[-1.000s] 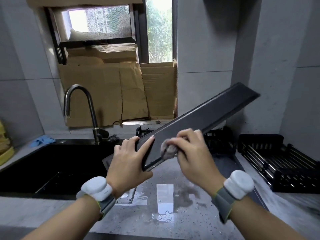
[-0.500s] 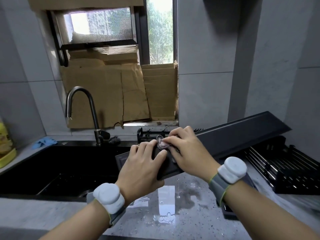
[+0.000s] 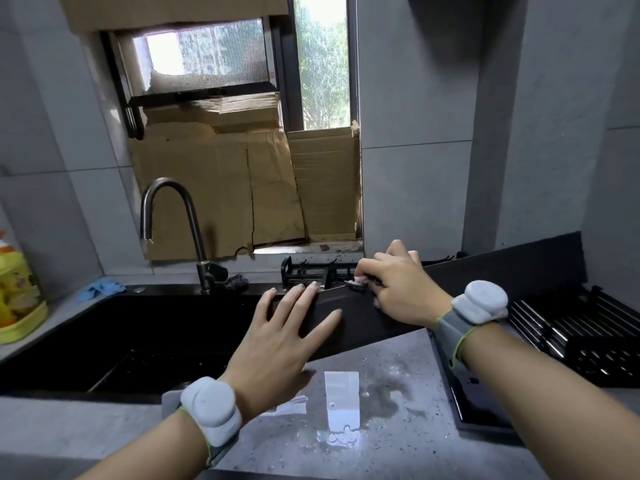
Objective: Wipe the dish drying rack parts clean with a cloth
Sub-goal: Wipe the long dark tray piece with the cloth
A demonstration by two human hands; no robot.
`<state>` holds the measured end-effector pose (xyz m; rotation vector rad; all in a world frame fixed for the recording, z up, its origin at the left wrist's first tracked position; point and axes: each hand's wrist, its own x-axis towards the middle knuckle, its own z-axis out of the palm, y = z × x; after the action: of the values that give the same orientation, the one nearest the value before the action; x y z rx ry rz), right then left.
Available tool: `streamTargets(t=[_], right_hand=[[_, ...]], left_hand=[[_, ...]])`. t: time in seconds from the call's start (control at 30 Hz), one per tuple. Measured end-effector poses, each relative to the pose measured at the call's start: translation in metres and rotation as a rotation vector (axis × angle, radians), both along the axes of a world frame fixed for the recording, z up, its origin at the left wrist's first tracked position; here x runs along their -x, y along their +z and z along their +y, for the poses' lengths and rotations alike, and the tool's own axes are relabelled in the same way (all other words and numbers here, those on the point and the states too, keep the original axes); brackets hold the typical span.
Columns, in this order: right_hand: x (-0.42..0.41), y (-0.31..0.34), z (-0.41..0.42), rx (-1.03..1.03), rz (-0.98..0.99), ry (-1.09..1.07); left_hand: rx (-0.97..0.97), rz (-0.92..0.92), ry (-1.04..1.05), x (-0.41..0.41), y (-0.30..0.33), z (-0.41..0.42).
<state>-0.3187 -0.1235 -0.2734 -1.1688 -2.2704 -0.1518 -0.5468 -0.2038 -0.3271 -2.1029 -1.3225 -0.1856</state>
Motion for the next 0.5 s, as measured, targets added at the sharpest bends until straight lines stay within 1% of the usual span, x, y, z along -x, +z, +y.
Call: streamTargets(t=[0.13, 0.2, 0.33, 0.5], right_hand=[[-0.005, 0.010, 0.006, 0.050, -0.019, 0.037], [-0.004, 0.013, 0.008, 0.038, -0.013, 0.054], [0.003, 0.013, 0.008, -0.088, 0.072, 0.068], [-0.005, 0.018, 0.011, -0.237, 0.206, 0.047]], left_hand=[[-0.021, -0.004, -0.017, 0.013, -0.005, -0.003], [-0.049, -0.018, -0.040, 0.013, -0.007, -0.003], [-0.071, -0.128, -0.047, 0.005, -0.007, -0.004], [-0.087, -0.215, -0.059, 0.000, 0.001, -0.005]])
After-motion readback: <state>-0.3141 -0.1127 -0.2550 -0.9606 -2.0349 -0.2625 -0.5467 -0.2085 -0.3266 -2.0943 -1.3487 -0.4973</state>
